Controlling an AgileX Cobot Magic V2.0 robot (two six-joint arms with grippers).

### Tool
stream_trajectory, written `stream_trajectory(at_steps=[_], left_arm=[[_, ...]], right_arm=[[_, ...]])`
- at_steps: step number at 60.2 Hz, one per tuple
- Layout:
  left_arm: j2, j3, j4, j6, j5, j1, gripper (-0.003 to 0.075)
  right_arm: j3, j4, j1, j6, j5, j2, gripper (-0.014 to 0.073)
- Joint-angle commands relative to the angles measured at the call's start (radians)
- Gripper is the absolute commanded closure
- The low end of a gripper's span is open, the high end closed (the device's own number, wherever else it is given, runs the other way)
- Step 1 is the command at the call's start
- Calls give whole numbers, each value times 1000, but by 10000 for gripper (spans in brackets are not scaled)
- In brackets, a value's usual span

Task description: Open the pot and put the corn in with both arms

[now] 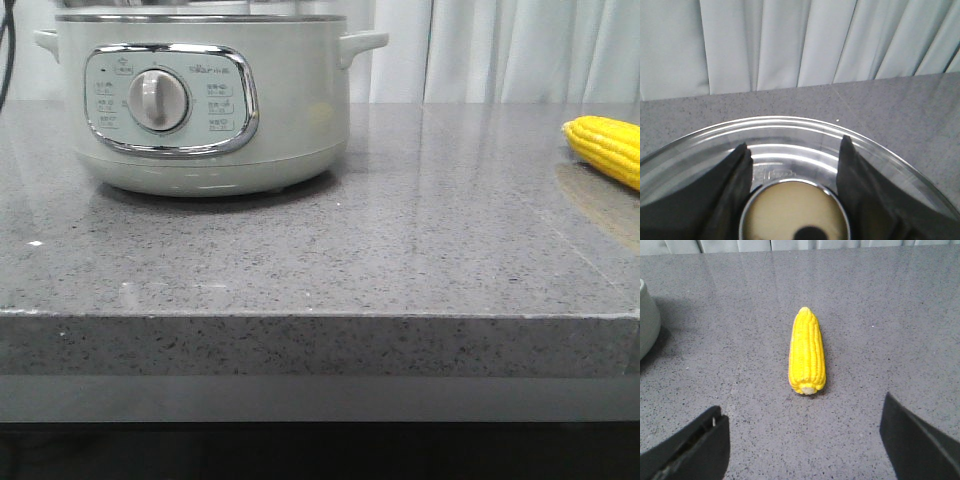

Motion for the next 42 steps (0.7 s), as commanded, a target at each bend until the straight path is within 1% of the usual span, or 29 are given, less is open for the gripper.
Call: stream_trajectory(at_steps=[1, 6, 10, 21, 28, 32, 37, 42], left_arm=[[-123, -63, -9, -10, -122, -3, 483], [-178, -63, -7, -10, -73, -3, 483], [-223, -63, 4, -10, -2, -3, 483], [-357, -63, 106, -10, 224, 1, 483], [-443, -45, 136, -10, 328, 1, 483], [-498, -6, 139, -10, 353, 1, 483], [-575, 70, 139, -10, 353, 1, 483], [-669, 168, 139, -10, 353, 1, 483]], right_arm=[[-31, 7, 0, -8, -76, 9, -30], [-31, 7, 0, -8, -72, 9, -30], [-31, 7, 0, -8, -70, 9, -30], [-31, 7, 0, -8, -70, 9, -30], [-31, 7, 0, -8, -69, 9, -30], [-32, 7, 0, -8, -66, 12, -30], [-38, 7, 0, -8, -62, 29, -30], [-59, 7, -1, -8, -46, 71, -30]])
